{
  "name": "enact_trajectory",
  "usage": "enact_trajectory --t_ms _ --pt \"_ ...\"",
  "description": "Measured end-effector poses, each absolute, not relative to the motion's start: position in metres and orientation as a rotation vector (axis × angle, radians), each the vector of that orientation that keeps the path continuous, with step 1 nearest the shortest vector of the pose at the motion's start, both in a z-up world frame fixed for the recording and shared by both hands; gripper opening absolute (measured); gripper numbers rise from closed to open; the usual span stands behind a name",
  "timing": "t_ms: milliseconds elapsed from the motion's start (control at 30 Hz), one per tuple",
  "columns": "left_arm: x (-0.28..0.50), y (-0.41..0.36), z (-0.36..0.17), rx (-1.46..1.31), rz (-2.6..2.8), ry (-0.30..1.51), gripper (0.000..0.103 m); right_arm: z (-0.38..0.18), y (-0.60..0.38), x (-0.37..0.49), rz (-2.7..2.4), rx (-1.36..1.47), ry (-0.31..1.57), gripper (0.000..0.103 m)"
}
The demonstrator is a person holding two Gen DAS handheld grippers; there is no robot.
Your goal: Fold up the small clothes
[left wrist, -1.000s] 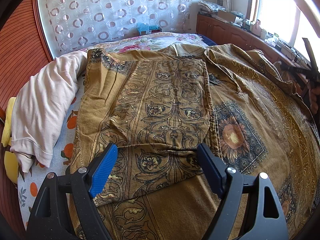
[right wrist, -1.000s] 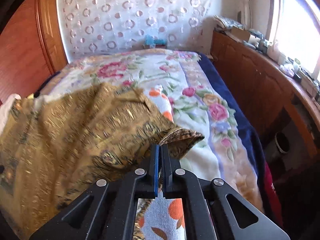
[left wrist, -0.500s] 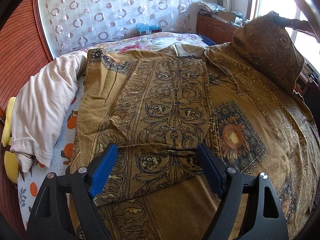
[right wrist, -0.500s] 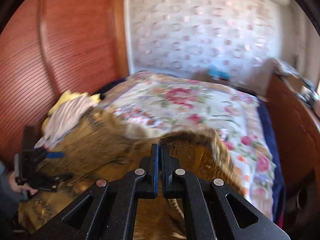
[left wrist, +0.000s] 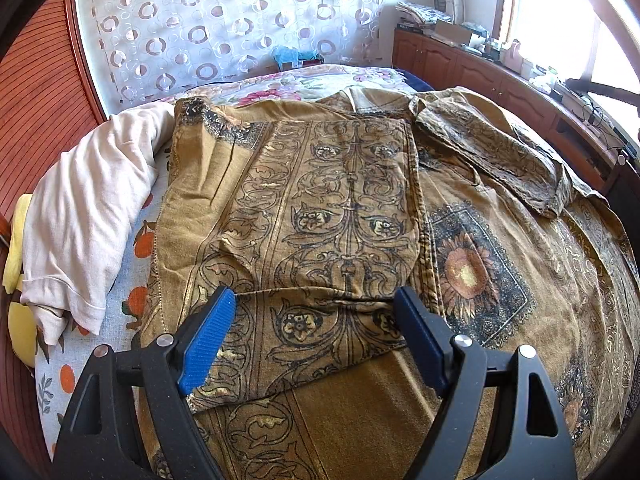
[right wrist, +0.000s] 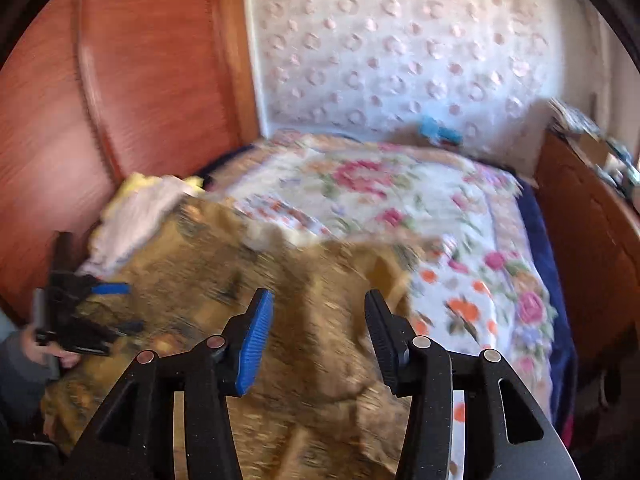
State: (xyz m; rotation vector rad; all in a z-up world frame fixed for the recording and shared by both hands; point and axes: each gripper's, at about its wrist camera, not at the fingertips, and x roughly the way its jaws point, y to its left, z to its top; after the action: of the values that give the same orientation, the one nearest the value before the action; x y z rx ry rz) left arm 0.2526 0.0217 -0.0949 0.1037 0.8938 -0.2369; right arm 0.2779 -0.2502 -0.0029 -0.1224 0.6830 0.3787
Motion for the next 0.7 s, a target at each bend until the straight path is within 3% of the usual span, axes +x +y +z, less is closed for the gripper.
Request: enact_trajectory --t_ms 300,700 --pt "0.253 0.022 -0.095 0.104 -0.237 0.895 0.082 -0.062 -0.243 0.297 0.378 -0.107 0.831 0.050" --pt "0.253 0.022 -0.095 0.104 -0.237 0.895 0.082 -0.066 -0.252 0.262 0.545 -0.081 0.896 0.044"
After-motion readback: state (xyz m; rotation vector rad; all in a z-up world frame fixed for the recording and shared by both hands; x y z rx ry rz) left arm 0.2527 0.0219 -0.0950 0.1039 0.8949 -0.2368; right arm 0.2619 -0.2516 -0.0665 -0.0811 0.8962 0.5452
